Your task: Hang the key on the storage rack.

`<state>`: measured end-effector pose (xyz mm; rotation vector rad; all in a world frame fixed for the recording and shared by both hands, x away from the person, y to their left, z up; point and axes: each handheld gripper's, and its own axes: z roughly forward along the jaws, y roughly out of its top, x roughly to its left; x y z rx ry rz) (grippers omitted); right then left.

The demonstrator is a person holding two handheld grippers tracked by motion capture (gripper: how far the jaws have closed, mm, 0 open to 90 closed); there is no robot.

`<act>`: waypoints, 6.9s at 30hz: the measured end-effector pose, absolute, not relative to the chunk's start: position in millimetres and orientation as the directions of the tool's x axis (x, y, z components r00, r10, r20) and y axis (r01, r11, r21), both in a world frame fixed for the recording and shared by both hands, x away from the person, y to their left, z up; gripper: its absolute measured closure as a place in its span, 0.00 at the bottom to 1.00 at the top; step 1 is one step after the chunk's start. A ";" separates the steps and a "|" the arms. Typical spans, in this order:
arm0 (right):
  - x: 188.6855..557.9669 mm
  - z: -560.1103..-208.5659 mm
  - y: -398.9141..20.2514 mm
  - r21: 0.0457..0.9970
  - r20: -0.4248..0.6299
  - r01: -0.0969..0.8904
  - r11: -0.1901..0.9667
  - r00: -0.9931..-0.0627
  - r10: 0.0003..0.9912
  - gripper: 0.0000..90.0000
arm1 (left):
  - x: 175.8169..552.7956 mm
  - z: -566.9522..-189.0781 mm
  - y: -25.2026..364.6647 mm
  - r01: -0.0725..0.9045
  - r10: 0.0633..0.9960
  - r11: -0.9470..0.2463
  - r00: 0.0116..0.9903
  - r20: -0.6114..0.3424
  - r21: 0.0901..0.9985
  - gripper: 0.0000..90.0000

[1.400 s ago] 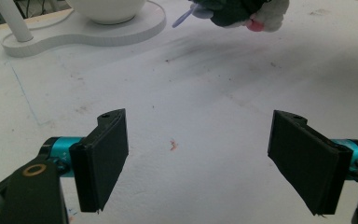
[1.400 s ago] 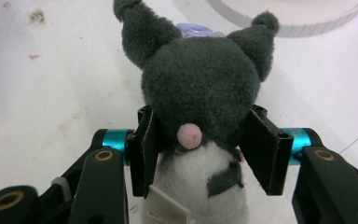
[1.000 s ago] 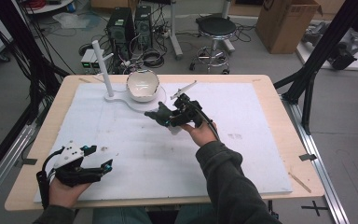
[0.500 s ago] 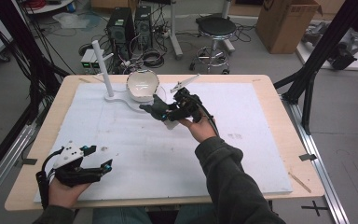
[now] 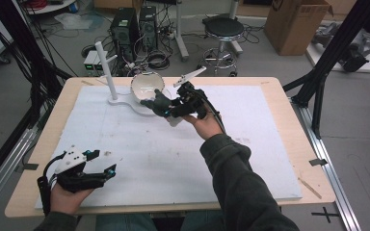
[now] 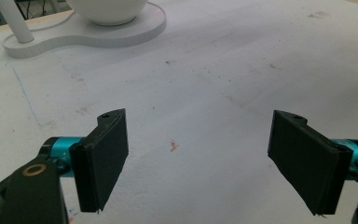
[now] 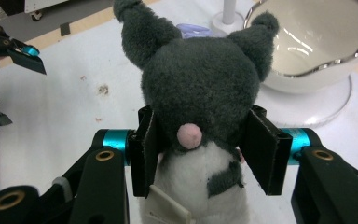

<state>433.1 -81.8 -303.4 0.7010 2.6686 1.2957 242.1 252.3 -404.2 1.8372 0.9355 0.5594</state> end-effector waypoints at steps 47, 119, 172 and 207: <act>466.5 -262.6 -24.0 0.819 0.109 0.303 0.488 -0.916 0.385 0.56 | 243.7 -404.5 252.7 0.352 0.796 -0.241 0.605 -0.023 0.904 0.23; 505.7 -280.4 63.5 0.803 0.082 0.340 0.489 -0.876 0.475 0.56 | 242.7 -404.4 256.1 0.354 0.799 -0.235 0.600 -0.027 0.905 0.23; 512.6 -304.8 76.8 0.722 0.064 0.394 0.569 -0.856 0.512 0.55 | 241.9 -403.9 259.3 0.353 0.804 -0.224 0.594 -0.033 0.908 0.23; 510.6 -326.1 87.9 0.703 0.103 0.438 0.560 -0.842 0.529 0.54 | 241.6 -403.8 260.4 0.352 0.806 -0.220 0.591 -0.034 0.910 0.23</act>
